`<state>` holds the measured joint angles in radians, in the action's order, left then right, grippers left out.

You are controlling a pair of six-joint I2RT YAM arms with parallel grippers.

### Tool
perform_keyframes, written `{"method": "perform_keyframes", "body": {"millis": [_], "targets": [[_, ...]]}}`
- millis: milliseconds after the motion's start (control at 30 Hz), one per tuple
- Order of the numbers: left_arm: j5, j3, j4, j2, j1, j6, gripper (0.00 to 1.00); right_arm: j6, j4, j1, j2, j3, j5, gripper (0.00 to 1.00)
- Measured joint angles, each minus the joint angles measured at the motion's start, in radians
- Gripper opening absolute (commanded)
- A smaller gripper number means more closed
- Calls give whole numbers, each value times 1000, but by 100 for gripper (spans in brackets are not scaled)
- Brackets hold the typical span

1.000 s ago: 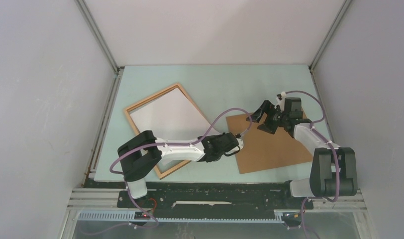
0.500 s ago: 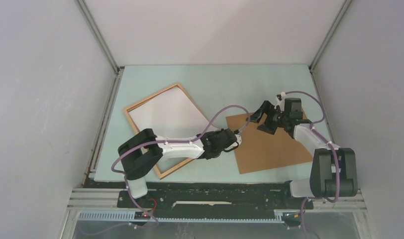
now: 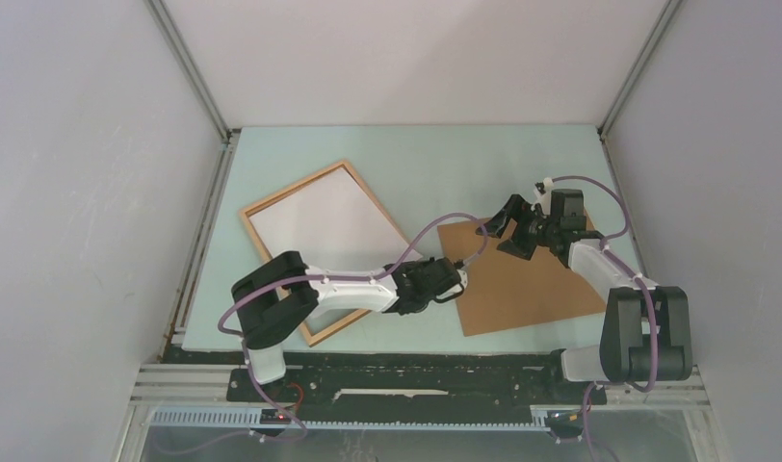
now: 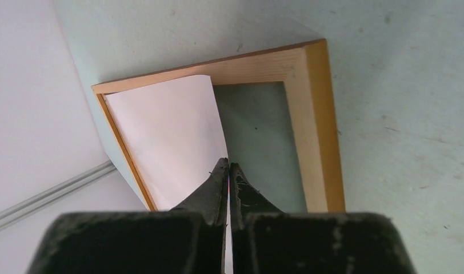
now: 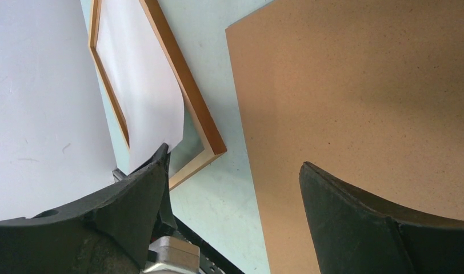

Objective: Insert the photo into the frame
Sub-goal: Turn over the photo from the photo frame.

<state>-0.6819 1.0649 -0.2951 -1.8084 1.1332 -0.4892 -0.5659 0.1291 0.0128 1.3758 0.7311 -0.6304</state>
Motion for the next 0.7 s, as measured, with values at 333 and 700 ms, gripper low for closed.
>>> {"method": "perform_keyframes", "body": {"millis": [333, 700], "targets": [[-12, -37, -11, 3, 23, 18, 0, 0, 0, 0, 0, 0, 0, 95], [-19, -37, -6, 2, -11, 18, 5, 0, 0, 0, 0, -3, -4, 95]]}}
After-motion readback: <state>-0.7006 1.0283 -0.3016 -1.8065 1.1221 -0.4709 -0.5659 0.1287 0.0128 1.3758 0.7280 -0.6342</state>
